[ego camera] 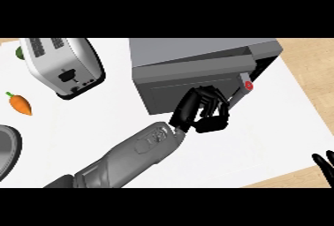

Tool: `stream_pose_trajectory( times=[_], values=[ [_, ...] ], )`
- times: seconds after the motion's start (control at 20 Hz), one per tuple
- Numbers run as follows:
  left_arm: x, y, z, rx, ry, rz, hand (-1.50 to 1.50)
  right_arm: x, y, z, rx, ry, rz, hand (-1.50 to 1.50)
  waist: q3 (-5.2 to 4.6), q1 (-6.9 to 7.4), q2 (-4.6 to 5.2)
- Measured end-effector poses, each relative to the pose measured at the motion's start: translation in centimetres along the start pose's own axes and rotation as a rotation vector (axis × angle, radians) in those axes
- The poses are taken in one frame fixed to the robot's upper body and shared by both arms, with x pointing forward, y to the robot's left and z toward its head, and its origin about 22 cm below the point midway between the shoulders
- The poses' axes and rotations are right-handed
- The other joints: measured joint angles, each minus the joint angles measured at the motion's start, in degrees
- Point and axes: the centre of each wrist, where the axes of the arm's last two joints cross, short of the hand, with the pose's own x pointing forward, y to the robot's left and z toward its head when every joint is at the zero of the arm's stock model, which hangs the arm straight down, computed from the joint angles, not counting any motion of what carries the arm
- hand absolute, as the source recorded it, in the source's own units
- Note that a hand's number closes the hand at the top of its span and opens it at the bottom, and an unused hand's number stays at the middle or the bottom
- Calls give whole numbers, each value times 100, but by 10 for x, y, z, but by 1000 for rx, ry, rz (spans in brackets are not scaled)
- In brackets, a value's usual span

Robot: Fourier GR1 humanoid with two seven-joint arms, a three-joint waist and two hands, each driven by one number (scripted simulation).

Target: Pick up the milk, place it into the microwave and close the microwave

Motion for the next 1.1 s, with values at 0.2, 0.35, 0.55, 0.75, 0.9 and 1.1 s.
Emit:
stream_pose_trajectory(
  times=[0.2,0.35,0.55,0.75,0.9,1.1],
  values=[
    [-1,5,-5,21,-4,28,150,5,0,-3,2,-7,1,-150,1,-63,12],
    [-1,8,-8,32,1,63,150,8,-1,-4,2,-11,-1,-150,5,-89,15],
    [-2,9,-8,53,1,110,150,10,-1,-7,9,-18,-12,-150,9,-122,5],
    [-1,10,-9,83,5,133,150,13,-2,-9,19,-26,-17,-150,16,-162,7],
    [-2,9,-8,91,-16,130,150,15,-2,-11,46,-25,-20,-150,15,-162,26],
    [-3,8,-8,110,-33,137,150,18,-1,-15,77,-37,-34,-150,17,-182,38]
  ],
)
